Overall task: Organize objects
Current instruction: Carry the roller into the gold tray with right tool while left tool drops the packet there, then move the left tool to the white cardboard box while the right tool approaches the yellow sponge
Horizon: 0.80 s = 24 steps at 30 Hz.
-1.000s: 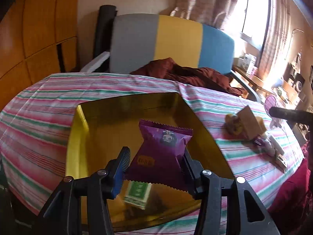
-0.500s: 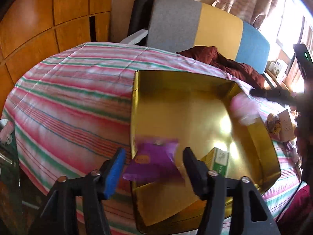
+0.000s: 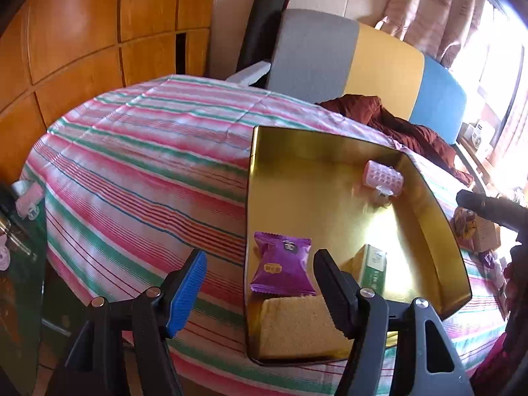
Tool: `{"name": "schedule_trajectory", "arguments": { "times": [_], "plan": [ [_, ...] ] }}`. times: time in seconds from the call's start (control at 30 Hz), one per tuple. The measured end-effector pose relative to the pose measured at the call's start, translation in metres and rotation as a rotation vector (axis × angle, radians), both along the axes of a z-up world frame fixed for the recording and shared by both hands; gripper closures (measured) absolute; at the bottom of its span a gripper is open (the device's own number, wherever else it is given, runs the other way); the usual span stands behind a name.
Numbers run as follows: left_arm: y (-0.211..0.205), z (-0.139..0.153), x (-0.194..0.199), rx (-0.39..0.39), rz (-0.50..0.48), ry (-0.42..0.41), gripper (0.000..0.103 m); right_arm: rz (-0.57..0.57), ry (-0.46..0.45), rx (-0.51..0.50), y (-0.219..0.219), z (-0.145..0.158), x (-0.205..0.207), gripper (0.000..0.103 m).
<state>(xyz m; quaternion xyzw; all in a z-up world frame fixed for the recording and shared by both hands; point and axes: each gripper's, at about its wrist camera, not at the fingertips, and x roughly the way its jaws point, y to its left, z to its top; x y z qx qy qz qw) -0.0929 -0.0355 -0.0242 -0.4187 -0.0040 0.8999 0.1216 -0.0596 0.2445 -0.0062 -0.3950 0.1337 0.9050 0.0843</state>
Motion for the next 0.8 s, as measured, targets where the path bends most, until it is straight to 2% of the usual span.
{"name": "schedule_trajectory", "arguments": {
  "times": [0.2, 0.4, 0.8],
  "plan": [
    [0.016, 0.013, 0.018, -0.027, -0.037, 0.038, 0.035, 0.009, 0.032, 0.067, -0.024, 0.002, 0.025, 0.000],
    [0.036, 0.017, 0.037, -0.055, -0.089, 0.049, 0.035, 0.007, 0.048, 0.080, -0.033, -0.001, 0.046, 0.000],
    [0.068, 0.015, 0.061, -0.087, -0.183, 0.038, 0.035, -0.083, 0.049, 0.068, -0.007, -0.008, 0.079, 0.000]
  ]
}}
